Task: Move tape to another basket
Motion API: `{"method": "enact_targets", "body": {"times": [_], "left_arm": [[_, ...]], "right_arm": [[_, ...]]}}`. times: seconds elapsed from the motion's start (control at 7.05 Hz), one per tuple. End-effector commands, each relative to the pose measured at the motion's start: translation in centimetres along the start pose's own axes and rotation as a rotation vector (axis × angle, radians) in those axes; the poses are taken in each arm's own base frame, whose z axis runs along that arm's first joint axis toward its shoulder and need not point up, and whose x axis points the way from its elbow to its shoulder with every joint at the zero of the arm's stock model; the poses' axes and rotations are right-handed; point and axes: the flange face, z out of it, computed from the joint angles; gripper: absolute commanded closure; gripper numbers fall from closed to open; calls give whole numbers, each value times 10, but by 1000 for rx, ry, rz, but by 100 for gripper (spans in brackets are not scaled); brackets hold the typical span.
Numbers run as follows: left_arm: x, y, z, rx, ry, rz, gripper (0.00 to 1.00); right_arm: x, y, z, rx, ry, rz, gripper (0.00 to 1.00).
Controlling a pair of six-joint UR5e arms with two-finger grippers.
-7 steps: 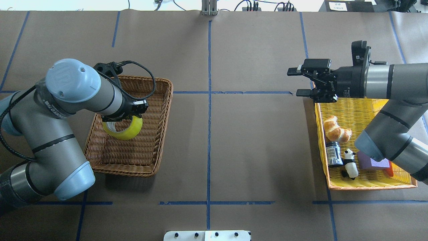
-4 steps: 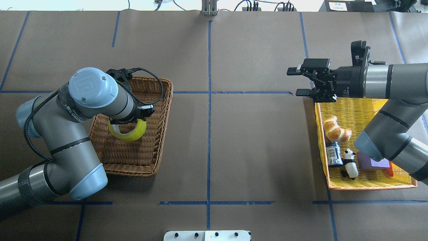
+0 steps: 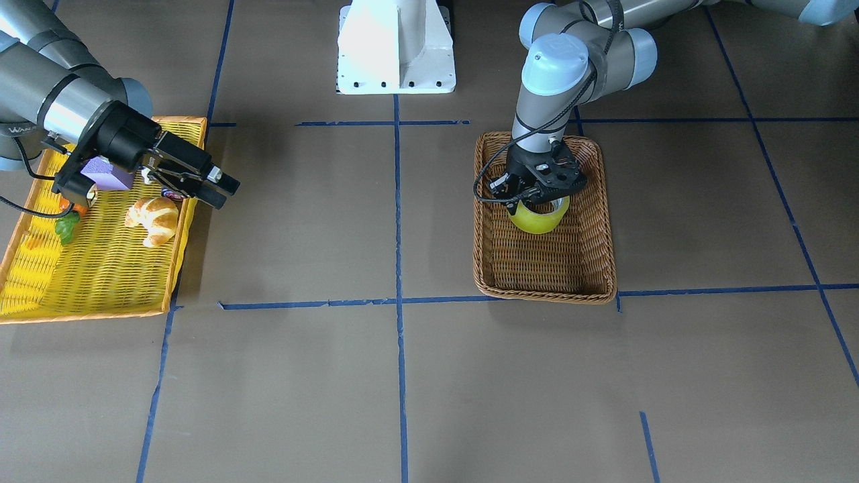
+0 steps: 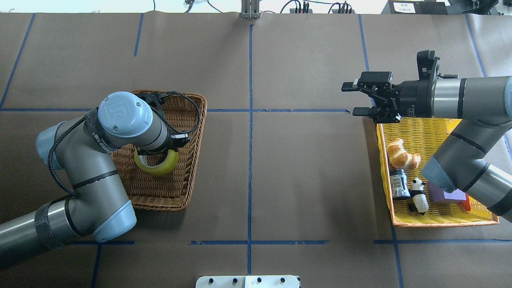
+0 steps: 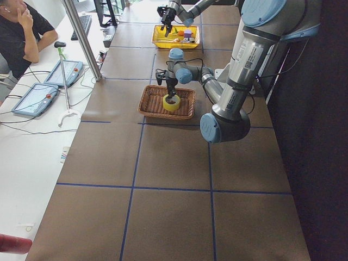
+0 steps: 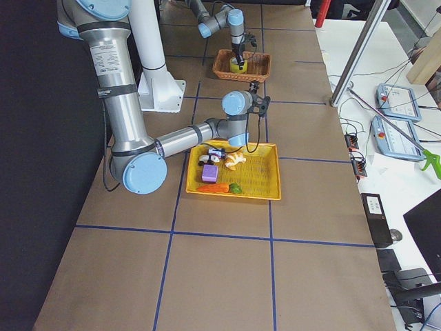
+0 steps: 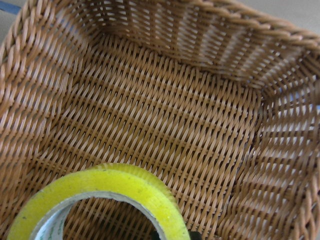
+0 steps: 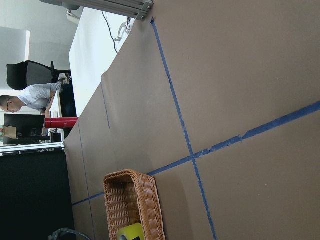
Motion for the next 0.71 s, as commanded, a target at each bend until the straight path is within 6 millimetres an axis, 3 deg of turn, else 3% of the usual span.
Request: {"method": "enact_targets", "body": {"times": [0.0, 0.14, 0.28, 0.43, 0.57], "left_arm": [[-1, -1, 11, -3, -4, 28, 60], [-2, -1, 9, -2, -2, 37, 39], [1, -7, -10, 15, 30, 34, 0], [0, -34, -64, 67, 103, 51, 0], [-12, -57, -115, 129, 153, 141, 0]], "right_arm": [[0, 3, 3, -7, -1, -1, 0], [0, 3, 3, -7, 0, 0, 0], [0, 1, 2, -1, 7, 5, 0], [1, -8, 0, 22, 41, 24, 0], [-5, -31, -14, 72, 101, 51, 0]]}}
